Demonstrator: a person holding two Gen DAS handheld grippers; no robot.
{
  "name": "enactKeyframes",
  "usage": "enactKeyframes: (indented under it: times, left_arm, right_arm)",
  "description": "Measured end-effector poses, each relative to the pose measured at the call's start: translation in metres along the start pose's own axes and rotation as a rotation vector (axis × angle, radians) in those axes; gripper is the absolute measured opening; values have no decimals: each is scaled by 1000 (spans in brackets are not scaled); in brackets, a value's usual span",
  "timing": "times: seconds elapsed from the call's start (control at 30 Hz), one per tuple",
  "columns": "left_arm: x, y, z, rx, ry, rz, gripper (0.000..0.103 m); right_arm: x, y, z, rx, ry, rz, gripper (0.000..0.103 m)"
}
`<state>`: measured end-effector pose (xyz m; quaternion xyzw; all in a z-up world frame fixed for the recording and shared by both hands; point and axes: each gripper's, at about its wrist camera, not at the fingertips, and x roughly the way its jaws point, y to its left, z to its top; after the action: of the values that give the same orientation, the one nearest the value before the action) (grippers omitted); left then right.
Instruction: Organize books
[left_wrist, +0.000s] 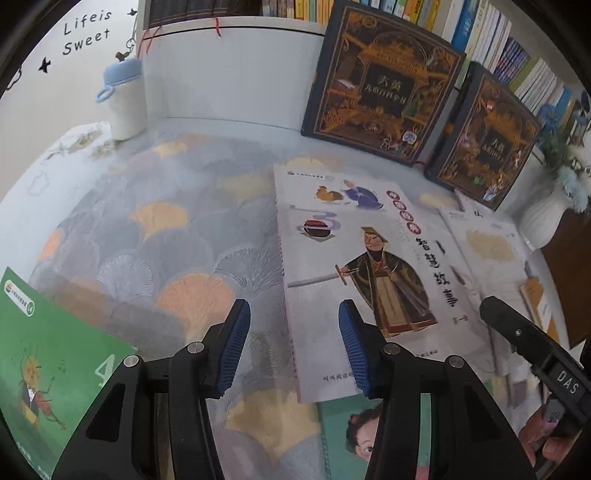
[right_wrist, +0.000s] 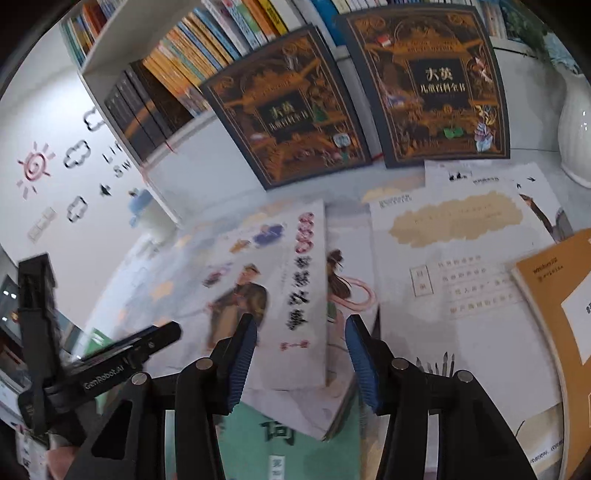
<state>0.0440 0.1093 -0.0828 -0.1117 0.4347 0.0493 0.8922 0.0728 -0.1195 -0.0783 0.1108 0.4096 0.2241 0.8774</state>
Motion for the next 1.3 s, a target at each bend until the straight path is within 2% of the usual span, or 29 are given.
enactKeyframes:
  times: [0.07, 0.13, 0.2, 0.23, 0.3, 0.4, 0.43, 0.53, 0.63, 0.67, 0.73, 0.87, 0.93, 1.07, 1.23, 1.3]
  left_arm:
    - [5, -1, -1, 11, 22, -7, 48]
    - [6, 0, -2, 12, 40, -70, 48]
    - [7, 1, -3, -5, 62, -125, 48]
    - [8, 0, -4, 4, 61, -125, 49]
    - [4, -6, -5, 41, 44, -81, 50]
    - [1, -7, -5, 52, 1, 33, 51]
    - [2, -5, -5, 48, 1, 29, 52]
    - [5, 4, -5, 0, 18, -30, 53]
    - [14, 4, -5, -29, 72, -172, 53]
    - [14, 1, -6, -22, 81, -184, 53]
    - [12, -7, -7, 15, 73, -147, 53]
    - [11, -6, -7, 7, 96, -157, 53]
    - [9, -14, -6, 49, 101, -112, 53]
    - [-7, -32, -12, 145, 104, 4, 53]
    - [-46, -39, -63, 240, 97, 35, 53]
    - [-61, -43, -93, 283, 110, 17, 53]
  right_arm:
    - [6, -1, -4, -7, 22, -7, 49]
    - [13, 0, -8, -13, 39, 0, 50]
    - [13, 2, -8, -20, 57, 47, 50]
    - [13, 1, -9, -7, 65, 70, 50]
    - [13, 0, -9, 2, 70, 88, 50]
    - [12, -4, -10, 24, 69, 113, 50]
    - [11, -7, -11, 38, 67, 124, 50]
    - [10, -11, -11, 66, 67, 154, 50]
    - [11, -12, -12, 74, 68, 174, 50]
    - [11, -11, -12, 68, 69, 173, 51]
    - [12, -8, -11, 51, 81, 171, 51]
    - [11, -15, -10, 83, 106, 206, 51]
    - [12, -15, -8, 85, 129, 212, 51]
    - [9, 0, -10, -6, 192, 172, 52]
    - [-13, 8, -37, -16, 267, 210, 52]
    - [-25, 9, -57, -5, 301, 223, 52]
